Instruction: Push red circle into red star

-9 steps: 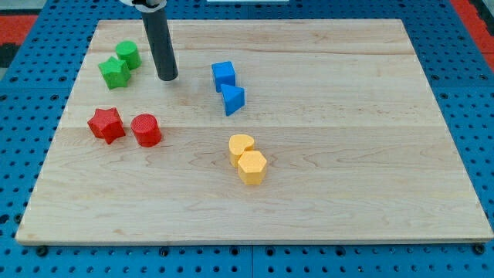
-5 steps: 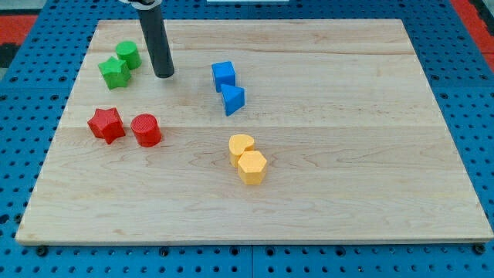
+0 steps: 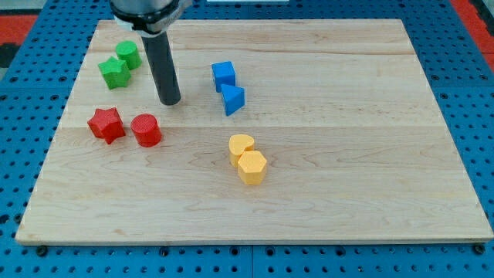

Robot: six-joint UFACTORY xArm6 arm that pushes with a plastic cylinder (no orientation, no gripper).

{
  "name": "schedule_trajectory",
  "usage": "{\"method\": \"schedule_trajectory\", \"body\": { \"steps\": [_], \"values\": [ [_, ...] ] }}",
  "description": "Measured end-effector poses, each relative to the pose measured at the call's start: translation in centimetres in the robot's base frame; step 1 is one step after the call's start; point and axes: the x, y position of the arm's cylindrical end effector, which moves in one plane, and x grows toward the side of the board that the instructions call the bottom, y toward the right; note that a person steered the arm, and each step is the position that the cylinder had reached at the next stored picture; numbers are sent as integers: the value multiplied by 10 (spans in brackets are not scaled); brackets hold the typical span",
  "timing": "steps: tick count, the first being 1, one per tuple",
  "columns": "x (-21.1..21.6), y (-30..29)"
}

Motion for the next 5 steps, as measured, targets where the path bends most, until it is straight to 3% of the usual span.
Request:
{"method": "schedule_trajectory", "body": {
  "steps": [1, 2, 5],
  "values": [
    [25, 41],
    [86, 68],
    [86, 14]
  ]
}}
